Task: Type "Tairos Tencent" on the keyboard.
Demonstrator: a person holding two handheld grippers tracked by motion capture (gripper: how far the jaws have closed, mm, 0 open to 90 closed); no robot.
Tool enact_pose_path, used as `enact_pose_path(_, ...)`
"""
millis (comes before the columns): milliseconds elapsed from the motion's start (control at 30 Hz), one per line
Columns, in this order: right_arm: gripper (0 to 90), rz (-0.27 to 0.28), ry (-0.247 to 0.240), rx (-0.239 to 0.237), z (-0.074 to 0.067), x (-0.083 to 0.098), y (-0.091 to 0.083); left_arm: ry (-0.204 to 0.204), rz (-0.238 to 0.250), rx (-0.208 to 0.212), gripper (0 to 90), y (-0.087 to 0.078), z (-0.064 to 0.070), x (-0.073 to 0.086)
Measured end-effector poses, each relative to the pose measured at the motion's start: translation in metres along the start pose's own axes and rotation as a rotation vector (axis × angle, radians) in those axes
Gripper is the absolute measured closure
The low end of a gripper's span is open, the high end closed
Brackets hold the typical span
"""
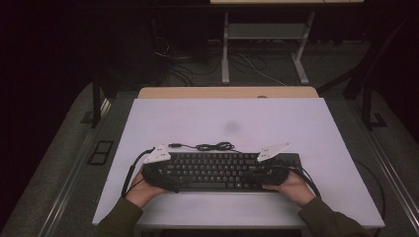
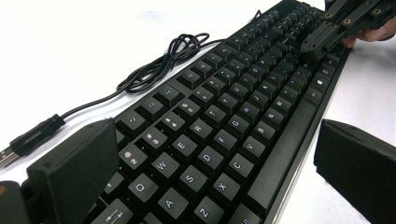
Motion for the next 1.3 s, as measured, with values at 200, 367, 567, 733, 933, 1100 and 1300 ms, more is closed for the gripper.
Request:
enact_pose_path(200, 89.3, -0.010, -0.004, -0.003, -0.001, 0.002, 0.002, 0.001, -0.004, -0.002, 0.0, 0.003, 0.000, -0.001)
enact_pose_path(367, 89.3, -0.002, -0.008, -0.001, -0.001, 0.002, 0.002, -0.011, -0.010, -0.008, 3.8, 0.008, -0.002, -0.004)
enact_pose_path(567, 89.3, 0.000, -0.009, -0.001, -0.001, 0.002, 0.002, -0.020, -0.020, 0.003, 17.2, 0.015, -0.003, -0.010)
enact_pose_path(733, 89.3, -0.001, -0.010, 0.000, -0.001, 0.002, 0.002, -0.025, -0.020, 0.035, 45.1, 0.020, -0.001, -0.016)
enact_pose_path(933, 89.3, -0.003, -0.008, -0.002, -0.001, 0.002, 0.002, -0.022, -0.046, 0.061, 73.4, 0.029, 0.001, -0.017)
enact_pose_path(1100, 89.3, -0.003, -0.007, -0.003, -0.001, 0.002, 0.002, -0.024, -0.093, 0.061, 89.3, 0.041, 0.002, -0.015)
enact_pose_path(1300, 89.3, -0.003, -0.007, -0.003, -0.001, 0.002, 0.002, -0.021, -0.125, 0.051, 89.4, 0.051, 0.002, -0.014)
Point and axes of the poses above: each handheld gripper's, and its own axes: y roughly forward along the jaws, x roughly out of its underside, z roughly to its right, the point moved 9 cm from there along y, roughly forward along the jaws, and after that the axes turned 6 degrees about -y, right-handed, at the moved point
